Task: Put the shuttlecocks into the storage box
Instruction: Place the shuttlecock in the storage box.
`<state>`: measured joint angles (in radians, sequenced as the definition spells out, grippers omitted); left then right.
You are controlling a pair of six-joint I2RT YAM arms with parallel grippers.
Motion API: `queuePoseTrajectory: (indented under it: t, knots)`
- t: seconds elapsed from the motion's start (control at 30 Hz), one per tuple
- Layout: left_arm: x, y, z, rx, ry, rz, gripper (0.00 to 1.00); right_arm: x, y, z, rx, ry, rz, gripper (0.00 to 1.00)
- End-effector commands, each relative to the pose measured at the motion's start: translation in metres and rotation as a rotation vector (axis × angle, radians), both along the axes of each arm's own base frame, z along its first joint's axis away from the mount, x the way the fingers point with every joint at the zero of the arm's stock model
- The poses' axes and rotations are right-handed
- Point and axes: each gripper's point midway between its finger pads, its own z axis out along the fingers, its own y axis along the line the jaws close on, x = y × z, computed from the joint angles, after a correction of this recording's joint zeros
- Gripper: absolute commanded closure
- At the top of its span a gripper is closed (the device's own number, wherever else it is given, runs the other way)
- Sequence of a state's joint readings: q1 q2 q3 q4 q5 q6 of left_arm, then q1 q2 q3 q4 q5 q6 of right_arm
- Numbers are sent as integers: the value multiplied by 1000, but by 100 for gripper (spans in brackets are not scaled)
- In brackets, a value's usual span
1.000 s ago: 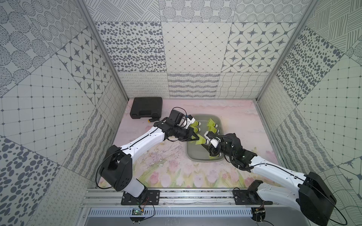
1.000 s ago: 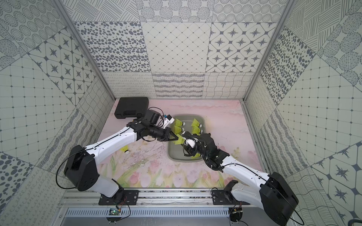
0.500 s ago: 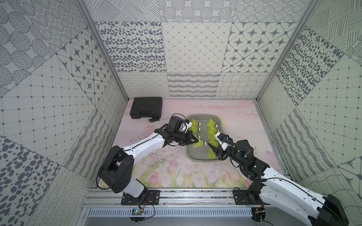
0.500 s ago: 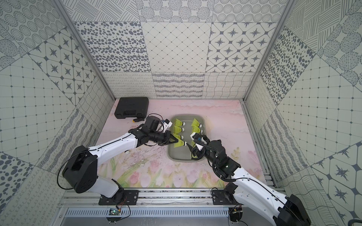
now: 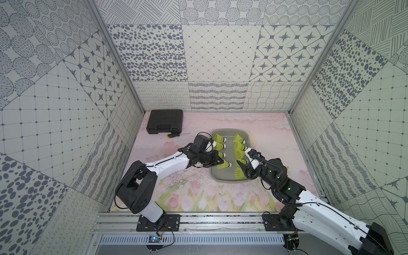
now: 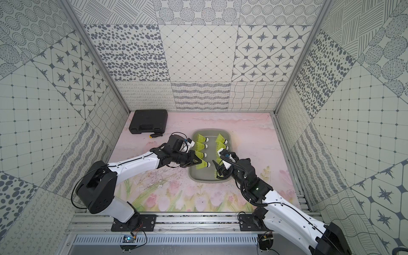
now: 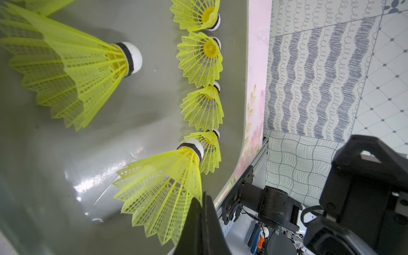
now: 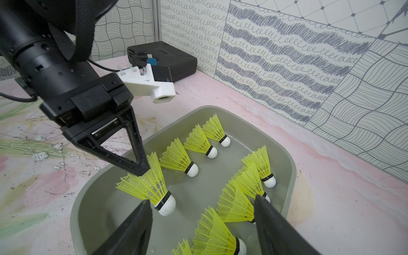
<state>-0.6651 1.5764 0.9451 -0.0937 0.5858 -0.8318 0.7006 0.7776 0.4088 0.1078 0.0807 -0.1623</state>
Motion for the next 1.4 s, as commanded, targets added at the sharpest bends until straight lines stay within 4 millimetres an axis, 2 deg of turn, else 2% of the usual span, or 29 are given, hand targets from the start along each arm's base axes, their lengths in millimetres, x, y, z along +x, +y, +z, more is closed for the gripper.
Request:
queuePoseTrajectory:
  t: [0.0, 0.63, 1.37]
  knots:
    - [9, -1, -6, 24, -28, 30, 100, 1, -2, 8, 37, -23, -18, 24]
    - [11, 3, -31, 113, 2, 22, 100, 2, -4, 6, 28, -19, -28, 24]
    - [16, 10, -42, 199, -11, 18, 100, 0, -8, 4, 20, -14, -41, 23]
